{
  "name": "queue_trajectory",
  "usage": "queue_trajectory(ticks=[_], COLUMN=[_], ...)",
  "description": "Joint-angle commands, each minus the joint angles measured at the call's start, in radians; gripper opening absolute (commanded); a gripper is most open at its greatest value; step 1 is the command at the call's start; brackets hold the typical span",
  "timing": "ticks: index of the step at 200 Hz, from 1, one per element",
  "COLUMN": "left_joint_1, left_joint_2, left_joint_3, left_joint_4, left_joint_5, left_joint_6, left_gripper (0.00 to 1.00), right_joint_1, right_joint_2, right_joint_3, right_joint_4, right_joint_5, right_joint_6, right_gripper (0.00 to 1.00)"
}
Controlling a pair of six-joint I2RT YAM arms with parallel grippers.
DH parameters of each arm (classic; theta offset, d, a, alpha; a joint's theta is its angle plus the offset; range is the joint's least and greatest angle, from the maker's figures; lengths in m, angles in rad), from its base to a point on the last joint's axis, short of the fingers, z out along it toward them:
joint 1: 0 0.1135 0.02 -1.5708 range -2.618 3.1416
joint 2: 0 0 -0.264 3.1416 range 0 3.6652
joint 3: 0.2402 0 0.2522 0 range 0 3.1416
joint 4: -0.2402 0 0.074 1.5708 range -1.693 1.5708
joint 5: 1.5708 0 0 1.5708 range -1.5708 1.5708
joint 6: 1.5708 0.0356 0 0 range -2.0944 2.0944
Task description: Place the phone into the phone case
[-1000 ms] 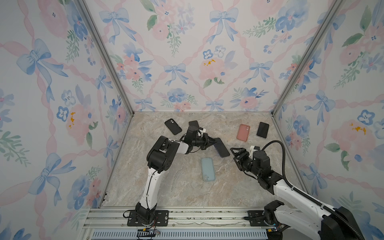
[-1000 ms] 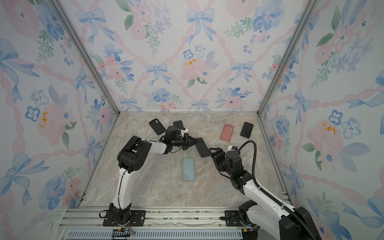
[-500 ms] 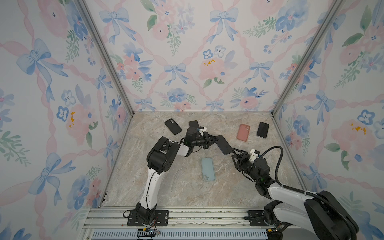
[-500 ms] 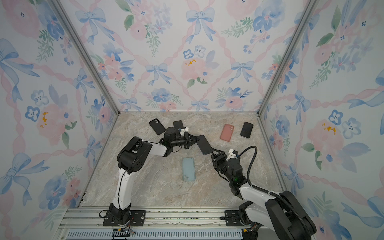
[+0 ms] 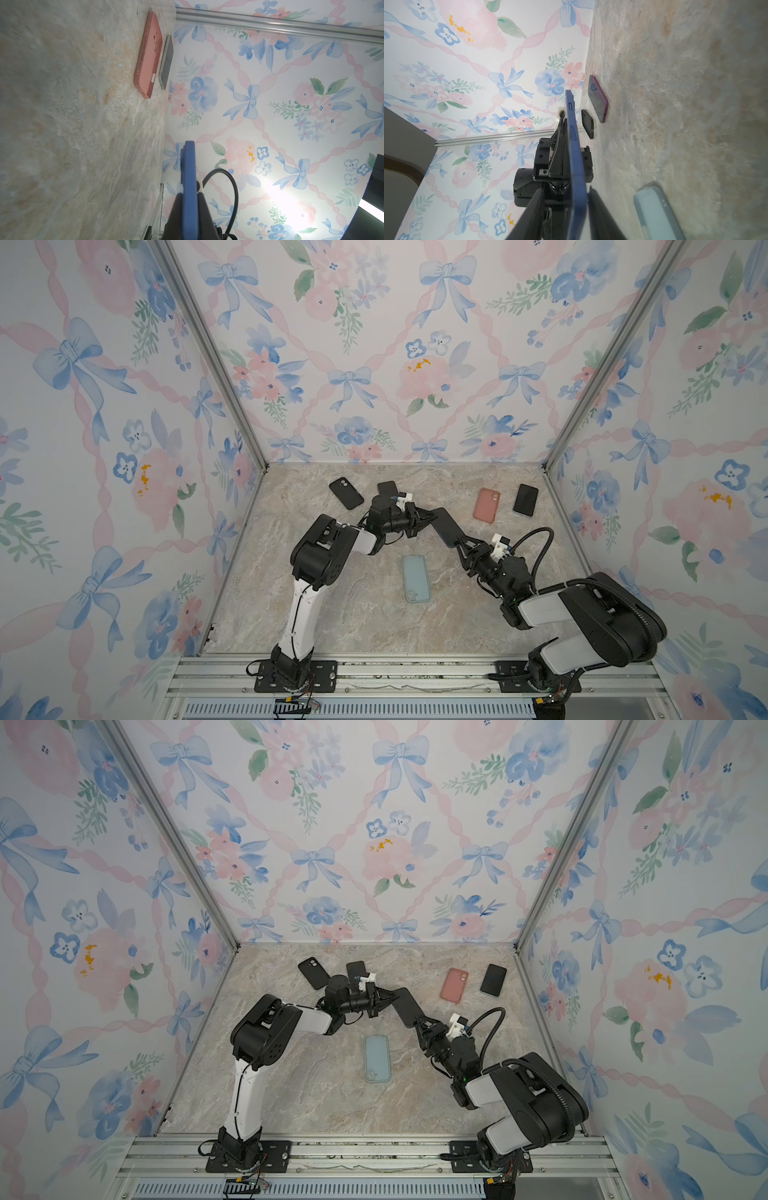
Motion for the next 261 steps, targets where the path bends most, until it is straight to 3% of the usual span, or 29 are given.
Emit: queue_trajectory(ticks=[1,48,111,157,178,201,226,261], left_joint_1=[-0.005,-0.006,-0.001,0.029,0.055,0.079,0.066,0.009], left_joint_2=[-0.053,-0.065,-0.090,-0.171,-0.234,-0.312,-0.327,-0.296], left_joint_3=[-0.005,-0.019,-0.058,-0.140,-0.165,-0.150,0.039,0.239], left_joint_4=[0.058,0.058,0.055,-0.026,-0.229,-0.569,-1.136,-1.498], left_joint_5=[0.002,-0.001,-0.014,-0.003,-0.003,-0.053,-0.211,-0.412], left_joint_6=[-0.015,-0.007,0.036,0.130,0.282,0.549,0.959,1.259], left_gripper=[0.00,0.00,0.20,0.28,0.31,0.34,0.41,0.49], right_joint_1=[-0.001,0.006,0.005,-0.039,-0.050,-0.063,-0.077,-0.107], right_joint_2=[-0.019,-0.006,-0.021,-0.139,-0.245,-0.377,-0.517,-0.616], right_joint_3=[0.004,0.018,0.023,0.052,0.071,0.104,0.157,0.176], right_joint_4=[0.056,0.063,0.038,-0.204,-0.405,-0.628,-0.877,-1.046], right_joint_5=[-0.006,-0.012,-0.023,-0.122,-0.152,-0.173,-0.184,-0.211], right_joint_6=[-0.021,-0.029,-0.041,-0.074,-0.133,-0.208,-0.310,-0.379], right_gripper=[0.30,0.21,0.11,0.08,0.08,0.07,0.06,0.06])
